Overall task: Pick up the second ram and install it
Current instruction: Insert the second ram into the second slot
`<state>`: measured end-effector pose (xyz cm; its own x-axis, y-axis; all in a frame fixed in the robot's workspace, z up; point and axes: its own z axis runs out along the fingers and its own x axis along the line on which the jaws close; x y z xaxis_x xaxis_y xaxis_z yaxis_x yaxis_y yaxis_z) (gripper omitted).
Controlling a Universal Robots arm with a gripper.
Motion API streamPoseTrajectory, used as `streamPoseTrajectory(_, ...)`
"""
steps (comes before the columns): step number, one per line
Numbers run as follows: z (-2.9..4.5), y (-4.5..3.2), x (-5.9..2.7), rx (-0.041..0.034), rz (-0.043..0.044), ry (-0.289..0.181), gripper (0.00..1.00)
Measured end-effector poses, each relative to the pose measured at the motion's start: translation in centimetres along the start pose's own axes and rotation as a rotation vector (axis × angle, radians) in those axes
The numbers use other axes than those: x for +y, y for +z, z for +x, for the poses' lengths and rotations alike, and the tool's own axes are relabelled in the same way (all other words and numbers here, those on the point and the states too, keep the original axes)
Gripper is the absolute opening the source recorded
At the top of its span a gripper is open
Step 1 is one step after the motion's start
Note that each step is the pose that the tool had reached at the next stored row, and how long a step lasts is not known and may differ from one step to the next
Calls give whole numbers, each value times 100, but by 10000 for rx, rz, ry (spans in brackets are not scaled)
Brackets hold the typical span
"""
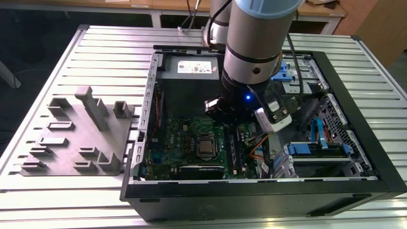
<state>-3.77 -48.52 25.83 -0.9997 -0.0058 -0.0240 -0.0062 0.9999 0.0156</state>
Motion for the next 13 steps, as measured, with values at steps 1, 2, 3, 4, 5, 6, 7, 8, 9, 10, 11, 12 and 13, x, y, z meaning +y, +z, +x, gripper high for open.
streamPoseTrajectory(1, -10, 5, 0, 3, -1, 0, 8)
streamPoseTrajectory(2, -18, 13, 0, 4, -2, 1, 8)
streamPoseTrajectory(3, -24, 24, -1, 5, -1, 0, 8)
streamPoseTrajectory(4, -28, 38, -1, 6, 0, 0, 8)
streamPoseTrajectory(5, -30, 53, -1, 5, -2, 0, 8)
streamPoseTrajectory(6, -31, 64, -1, 5, -1, 1, 8)
streamPoseTrajectory(7, -32, 74, -1, 5, 1, 2, 8)
streamPoseTrajectory(8, -33, 86, -2, 5, 1, 1, 8)
streamPoseTrajectory(9, -34, 100, -2, 6, 1, 1, 8)
streamPoseTrajectory(10, -34, 113, -2, 5, 0, 1, 8)
streamPoseTrajectory(11, -38, 119, -2, 5, 1, -1, 8)
streamPoseTrajectory(12, -38, 124, -2, 6, 1, 0, 8)
streamPoseTrajectory(13, -38, 131, -2, 5, 1, 1, 8)
